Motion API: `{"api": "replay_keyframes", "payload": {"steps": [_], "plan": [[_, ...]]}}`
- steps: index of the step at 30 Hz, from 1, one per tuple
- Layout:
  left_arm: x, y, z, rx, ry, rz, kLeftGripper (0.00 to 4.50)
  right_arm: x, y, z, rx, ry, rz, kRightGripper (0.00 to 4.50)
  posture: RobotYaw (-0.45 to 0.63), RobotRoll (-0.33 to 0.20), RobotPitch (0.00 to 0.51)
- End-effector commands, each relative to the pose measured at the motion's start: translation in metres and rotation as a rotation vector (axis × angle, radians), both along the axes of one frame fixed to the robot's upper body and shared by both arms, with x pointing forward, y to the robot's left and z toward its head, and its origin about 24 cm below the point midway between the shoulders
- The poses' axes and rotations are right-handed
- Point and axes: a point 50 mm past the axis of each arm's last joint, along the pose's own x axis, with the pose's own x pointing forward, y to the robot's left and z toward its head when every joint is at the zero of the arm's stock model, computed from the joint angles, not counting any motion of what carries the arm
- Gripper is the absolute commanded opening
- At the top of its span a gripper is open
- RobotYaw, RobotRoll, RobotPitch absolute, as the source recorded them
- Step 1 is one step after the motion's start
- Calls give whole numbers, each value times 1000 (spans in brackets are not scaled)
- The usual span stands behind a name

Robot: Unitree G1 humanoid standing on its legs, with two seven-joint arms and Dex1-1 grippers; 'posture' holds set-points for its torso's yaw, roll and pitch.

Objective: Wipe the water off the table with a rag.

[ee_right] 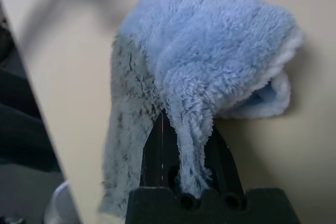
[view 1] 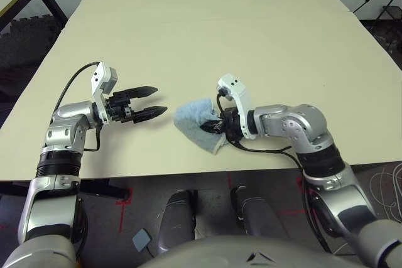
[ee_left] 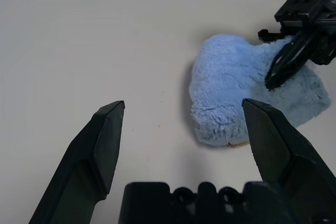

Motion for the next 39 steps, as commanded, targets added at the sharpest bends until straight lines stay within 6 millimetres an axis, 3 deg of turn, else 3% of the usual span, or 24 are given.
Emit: {"api": "replay_keyframes", "payload": {"steps": [1, 5, 8, 15, 20, 29, 39], "plan": [[-1, 4, 2, 8, -1, 4, 4500, 28, -38, 5, -60, -71, -203, 9, -137, 0, 144], [1, 2, 2, 8, -4, 2, 4500, 49, -65, 16, -83, -130, -324, 9, -137, 0, 144], [2, 1, 2, 8, -5, 1, 4500, 52, -67, 19, -70, -133, -331, 9, -158, 0, 142], [4, 2, 3, 6, -6, 1, 4500, 27, -26, 14, 22, -26, -135, 9, -162, 0, 144], [7, 2, 7, -14, -13, 8, 4500, -7, 3, 10, 33, 12, 130, 9, -163, 0, 144], [7, 3, 8, -20, -16, 16, 4500, -27, 8, 8, -5, 17, 338, 9, -147, 0, 143], [7, 3, 8, -18, -19, 21, 4500, -26, 1, 5, -40, 13, 344, 9, -146, 0, 140]]}}
